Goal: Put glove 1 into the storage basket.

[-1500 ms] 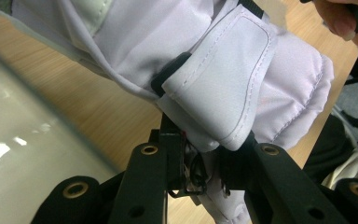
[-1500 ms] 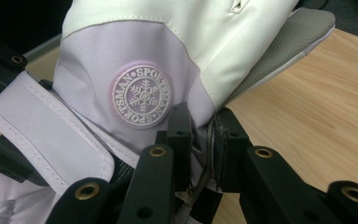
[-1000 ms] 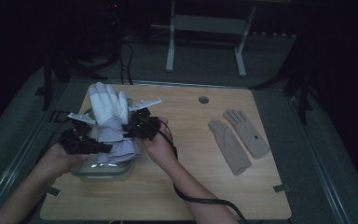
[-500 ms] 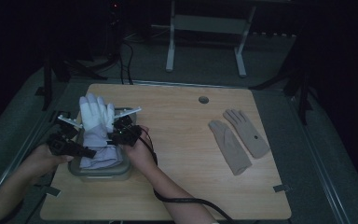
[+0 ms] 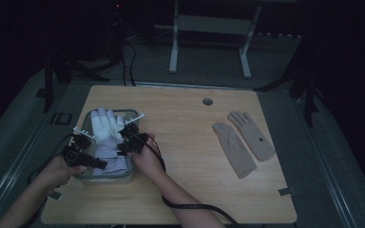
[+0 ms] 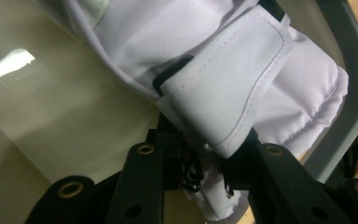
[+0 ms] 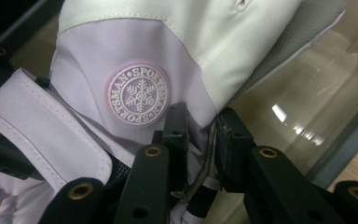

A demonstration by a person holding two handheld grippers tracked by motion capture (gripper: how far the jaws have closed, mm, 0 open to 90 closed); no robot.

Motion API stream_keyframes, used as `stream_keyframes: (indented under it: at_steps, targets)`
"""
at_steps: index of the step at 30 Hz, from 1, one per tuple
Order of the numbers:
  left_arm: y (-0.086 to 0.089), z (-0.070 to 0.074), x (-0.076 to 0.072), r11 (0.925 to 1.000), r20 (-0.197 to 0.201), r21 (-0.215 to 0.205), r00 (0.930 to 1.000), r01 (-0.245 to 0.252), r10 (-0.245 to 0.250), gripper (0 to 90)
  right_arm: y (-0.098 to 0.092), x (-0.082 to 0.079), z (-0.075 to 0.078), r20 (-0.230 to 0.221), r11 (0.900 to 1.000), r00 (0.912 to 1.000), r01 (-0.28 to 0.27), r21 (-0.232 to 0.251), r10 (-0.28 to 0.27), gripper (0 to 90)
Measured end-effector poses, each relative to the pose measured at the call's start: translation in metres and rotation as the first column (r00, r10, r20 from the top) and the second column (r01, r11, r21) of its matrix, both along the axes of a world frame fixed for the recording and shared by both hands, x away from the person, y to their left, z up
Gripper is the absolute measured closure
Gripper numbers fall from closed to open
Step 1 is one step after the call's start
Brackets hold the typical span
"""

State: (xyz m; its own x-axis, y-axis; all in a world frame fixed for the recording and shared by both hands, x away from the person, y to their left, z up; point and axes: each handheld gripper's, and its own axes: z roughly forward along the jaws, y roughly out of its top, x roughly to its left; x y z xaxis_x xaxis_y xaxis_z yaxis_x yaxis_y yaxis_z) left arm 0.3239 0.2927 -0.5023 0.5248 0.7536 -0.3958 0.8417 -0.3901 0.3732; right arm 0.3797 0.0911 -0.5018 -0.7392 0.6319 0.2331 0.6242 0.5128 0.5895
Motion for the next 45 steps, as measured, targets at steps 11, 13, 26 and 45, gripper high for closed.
stream_keyframes:
  at_steps: [11,13,26,45]
  targets:
    - [-0.014,-0.001,-0.001,0.9978,0.027,0.054,0.9989,-0.039,0.038,46.7,-0.006,-0.01,0.029,0.152,1.0,0.9881,-0.023,-0.014,0.025,41.8]
    - [-0.018,-0.001,-0.001,0.997,0.034,0.063,0.9985,-0.044,0.042,46.5,-0.011,-0.013,0.037,0.173,1.0,0.9848,-0.02,-0.001,0.02,39.7]
    - [-0.021,0.008,-0.017,0.9889,0.236,0.12,0.9699,-0.088,0.058,16.8,-0.05,-0.02,0.061,0.24,0.999,0.9707,-0.008,0.04,-0.002,33.1]
    - [-0.046,0.045,-0.039,0.9915,0.498,-0.014,0.8592,-0.129,0.119,5.8,-0.11,-0.022,0.057,0.249,1.0,0.9684,-0.021,0.014,0.017,13.9]
